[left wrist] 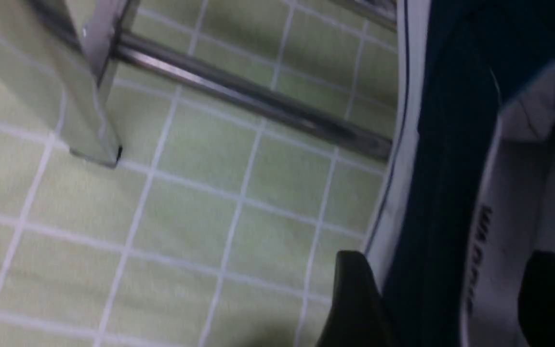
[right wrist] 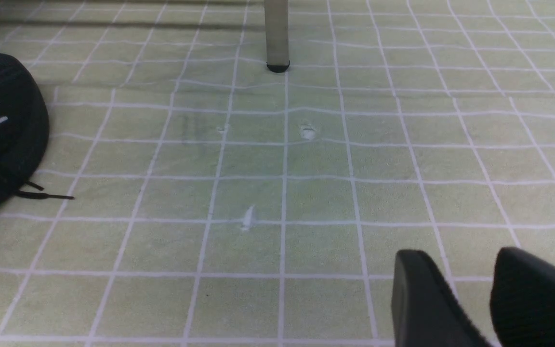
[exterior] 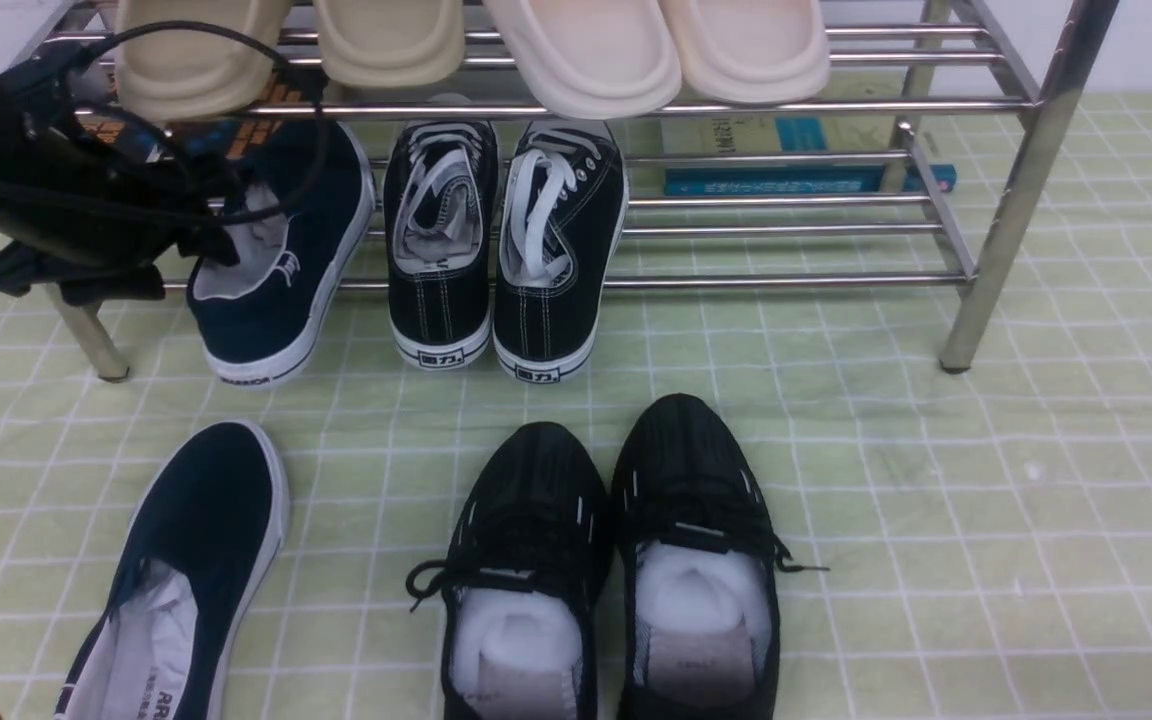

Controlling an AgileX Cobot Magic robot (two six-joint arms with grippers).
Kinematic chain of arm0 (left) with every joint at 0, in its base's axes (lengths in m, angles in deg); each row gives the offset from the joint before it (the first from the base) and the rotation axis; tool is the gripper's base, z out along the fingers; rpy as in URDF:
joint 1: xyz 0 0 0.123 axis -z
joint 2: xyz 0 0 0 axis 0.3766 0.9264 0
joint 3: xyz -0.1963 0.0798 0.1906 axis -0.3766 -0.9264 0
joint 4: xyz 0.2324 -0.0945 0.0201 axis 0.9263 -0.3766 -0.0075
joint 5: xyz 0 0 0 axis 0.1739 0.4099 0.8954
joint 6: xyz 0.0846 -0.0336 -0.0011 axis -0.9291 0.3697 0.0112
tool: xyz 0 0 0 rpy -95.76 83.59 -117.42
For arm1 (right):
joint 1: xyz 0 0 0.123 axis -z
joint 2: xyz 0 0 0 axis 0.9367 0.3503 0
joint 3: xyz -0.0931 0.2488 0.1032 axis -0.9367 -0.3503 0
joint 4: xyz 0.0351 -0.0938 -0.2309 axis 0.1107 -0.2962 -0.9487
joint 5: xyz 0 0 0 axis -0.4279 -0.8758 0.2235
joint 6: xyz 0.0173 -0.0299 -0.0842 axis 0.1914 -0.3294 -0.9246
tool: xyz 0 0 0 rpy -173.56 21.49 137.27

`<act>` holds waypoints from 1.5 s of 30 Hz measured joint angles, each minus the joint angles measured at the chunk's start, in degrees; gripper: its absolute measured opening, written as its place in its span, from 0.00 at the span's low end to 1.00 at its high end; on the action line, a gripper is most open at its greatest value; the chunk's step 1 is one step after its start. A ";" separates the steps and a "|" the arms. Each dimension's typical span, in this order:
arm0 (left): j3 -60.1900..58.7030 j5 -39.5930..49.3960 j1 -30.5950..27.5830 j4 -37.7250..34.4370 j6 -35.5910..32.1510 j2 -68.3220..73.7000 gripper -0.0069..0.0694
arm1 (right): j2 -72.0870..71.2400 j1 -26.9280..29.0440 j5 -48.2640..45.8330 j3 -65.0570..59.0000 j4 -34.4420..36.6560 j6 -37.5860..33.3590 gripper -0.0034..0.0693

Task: Take the shoes off the shelf with your hand from the green coffee tablecloth.
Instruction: 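Grasp the leftmost shoe on the bottom shelf of the shoe rack with the left gripper, then set the held shoe down on the floor in front of the rack with the left gripper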

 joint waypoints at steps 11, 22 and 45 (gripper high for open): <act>0.23 -1.04 0.00 -2.56 -0.22 3.74 0.32 | 0.00 0.00 0.00 0.00 0.00 0.00 0.38; -0.10 16.70 0.00 -0.79 0.15 -10.05 0.13 | 0.00 0.00 0.00 0.00 0.00 0.00 0.38; -29.82 30.62 0.00 3.03 9.90 -40.71 0.13 | 0.00 0.00 0.00 0.00 0.00 0.00 0.38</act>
